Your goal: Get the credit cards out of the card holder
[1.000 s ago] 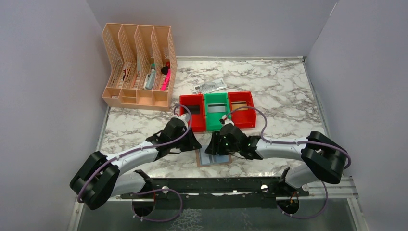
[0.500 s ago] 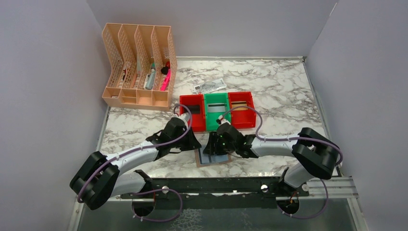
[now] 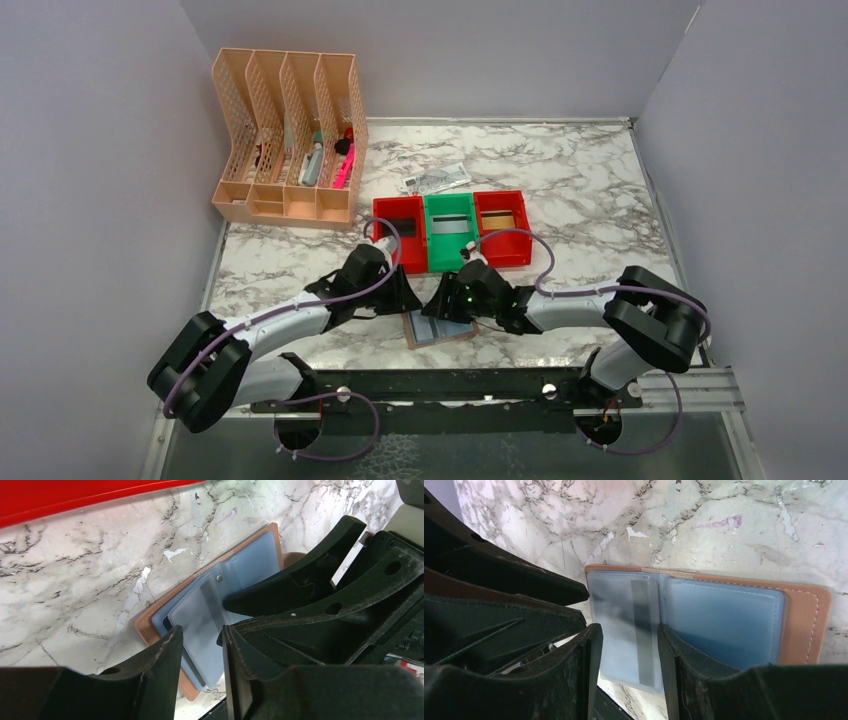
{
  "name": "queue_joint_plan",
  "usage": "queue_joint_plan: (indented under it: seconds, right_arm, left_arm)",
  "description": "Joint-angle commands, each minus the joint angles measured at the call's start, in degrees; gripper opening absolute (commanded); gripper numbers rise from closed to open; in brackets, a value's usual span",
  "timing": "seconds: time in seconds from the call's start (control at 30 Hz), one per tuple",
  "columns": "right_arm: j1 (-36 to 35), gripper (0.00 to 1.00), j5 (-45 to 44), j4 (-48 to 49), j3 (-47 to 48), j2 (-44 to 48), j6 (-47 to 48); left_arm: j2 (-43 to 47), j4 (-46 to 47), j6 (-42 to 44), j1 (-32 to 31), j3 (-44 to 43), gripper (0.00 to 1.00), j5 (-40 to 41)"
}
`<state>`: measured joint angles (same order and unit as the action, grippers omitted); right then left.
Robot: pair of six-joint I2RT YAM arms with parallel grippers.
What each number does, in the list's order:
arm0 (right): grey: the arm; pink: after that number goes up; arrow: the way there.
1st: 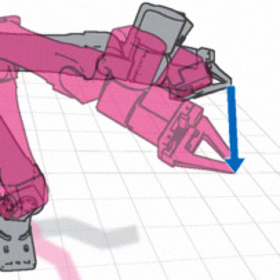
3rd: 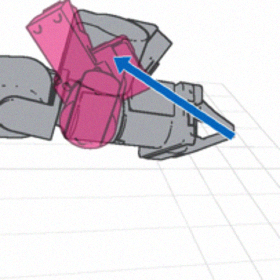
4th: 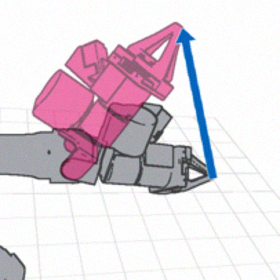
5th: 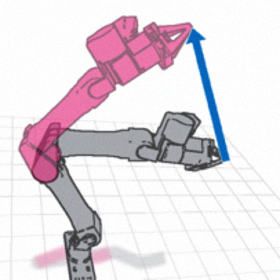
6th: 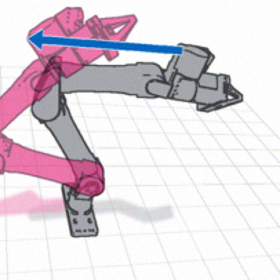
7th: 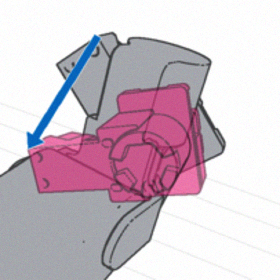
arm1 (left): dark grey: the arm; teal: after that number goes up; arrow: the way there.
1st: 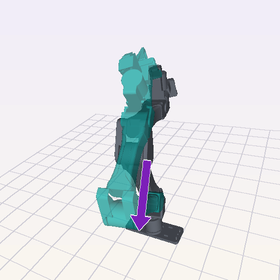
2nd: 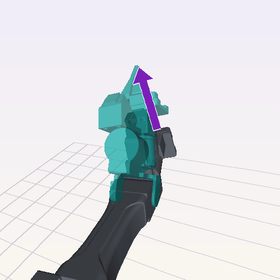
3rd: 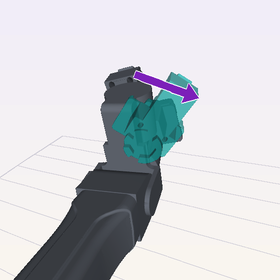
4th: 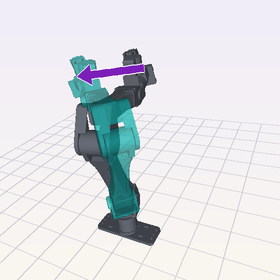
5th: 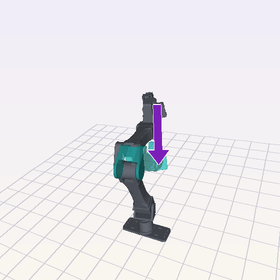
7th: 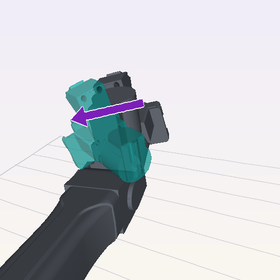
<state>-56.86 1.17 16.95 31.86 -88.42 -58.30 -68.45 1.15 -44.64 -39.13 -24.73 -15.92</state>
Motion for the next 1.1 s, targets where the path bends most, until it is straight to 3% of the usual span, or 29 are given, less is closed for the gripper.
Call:
queue_joint_plan:
  seconds: [0.0,0.1,0.23,0.57,0.93,1.07]
  right_arm:
    - [0.24,0.51,-1.01,-6.82,-3.16,-2.03,-1.12]
    - [0.34,0.51,-0.69,-6.17,-3.46,-2.10,-1.46]
    - [0.53,0.51,-0.28,-6.19,-3.39,-2.02,-1.20]
    - [1.00,0.51,0.58,-5.05,-3.76,-1.92,-1.46]
    - [1.65,0.51,2.11,-2.96,-4.80,-0.65,-1.81]
    - [1.98,0.52,3.54,-1.33,-5.11,0.68,-0.97]
  left_arm:
    - [1.17,-0.40,-0.21,-0.33,-0.13,0.44,1.64]
    - [2.26,-2.53,0.67,-0.35,-0.62,0.51,3.03]
    - [2.29,-3.60,0.82,-0.43,-0.76,0.52,3.69]
    - [-1.24,6.32,-2.22,-1.06,1.05,0.38,-2.00]
    - [-3.57,8.55,-3.35,-1.99,0.90,0.32,-3.63]
    - [-3.19,9.68,-3.87,-2.09,0.77,0.24,-5.08]
